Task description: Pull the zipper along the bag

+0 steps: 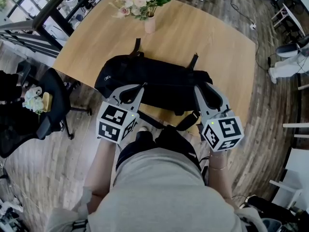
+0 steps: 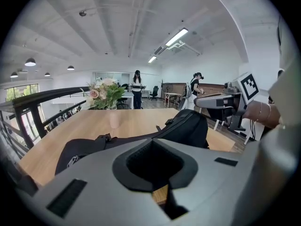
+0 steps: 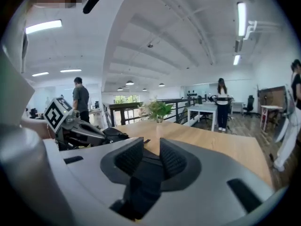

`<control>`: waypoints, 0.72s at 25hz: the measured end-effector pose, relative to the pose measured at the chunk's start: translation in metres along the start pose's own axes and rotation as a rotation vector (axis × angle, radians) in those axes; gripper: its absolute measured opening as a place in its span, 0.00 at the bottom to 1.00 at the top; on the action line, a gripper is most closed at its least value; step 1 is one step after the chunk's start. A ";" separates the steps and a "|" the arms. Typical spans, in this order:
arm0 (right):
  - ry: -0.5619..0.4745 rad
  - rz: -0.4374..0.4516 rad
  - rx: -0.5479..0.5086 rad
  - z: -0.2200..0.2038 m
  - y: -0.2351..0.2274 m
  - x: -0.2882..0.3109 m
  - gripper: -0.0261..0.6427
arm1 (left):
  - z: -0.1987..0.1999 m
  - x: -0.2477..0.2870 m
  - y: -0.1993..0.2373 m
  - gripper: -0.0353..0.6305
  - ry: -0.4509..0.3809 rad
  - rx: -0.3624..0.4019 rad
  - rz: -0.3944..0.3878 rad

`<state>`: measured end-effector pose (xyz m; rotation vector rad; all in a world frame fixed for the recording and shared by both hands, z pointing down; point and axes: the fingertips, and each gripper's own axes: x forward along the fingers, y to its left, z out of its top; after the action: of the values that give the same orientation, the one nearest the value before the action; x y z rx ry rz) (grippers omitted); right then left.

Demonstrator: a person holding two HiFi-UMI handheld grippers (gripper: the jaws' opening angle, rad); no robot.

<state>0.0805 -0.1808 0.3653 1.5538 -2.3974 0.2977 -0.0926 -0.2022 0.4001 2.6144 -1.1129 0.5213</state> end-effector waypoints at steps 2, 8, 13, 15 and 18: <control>0.039 0.070 -0.082 0.000 0.025 0.015 0.22 | 0.002 0.000 -0.001 0.08 -0.002 0.011 -0.007; 0.109 0.220 -0.257 0.004 0.081 0.049 0.23 | 0.005 0.000 -0.002 0.08 -0.009 0.030 -0.007; 0.159 0.308 -0.360 0.006 0.106 0.070 0.23 | 0.006 0.000 0.001 0.08 -0.014 0.027 0.001; 0.182 0.349 -0.380 0.003 0.112 0.076 0.23 | 0.007 -0.001 0.001 0.08 -0.019 0.028 0.008; 0.220 0.394 -0.440 -0.005 0.120 0.085 0.25 | 0.007 -0.001 0.002 0.08 -0.021 0.028 0.015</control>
<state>-0.0617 -0.2036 0.3951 0.8161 -2.3681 0.0074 -0.0931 -0.2056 0.3937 2.6438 -1.1405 0.5169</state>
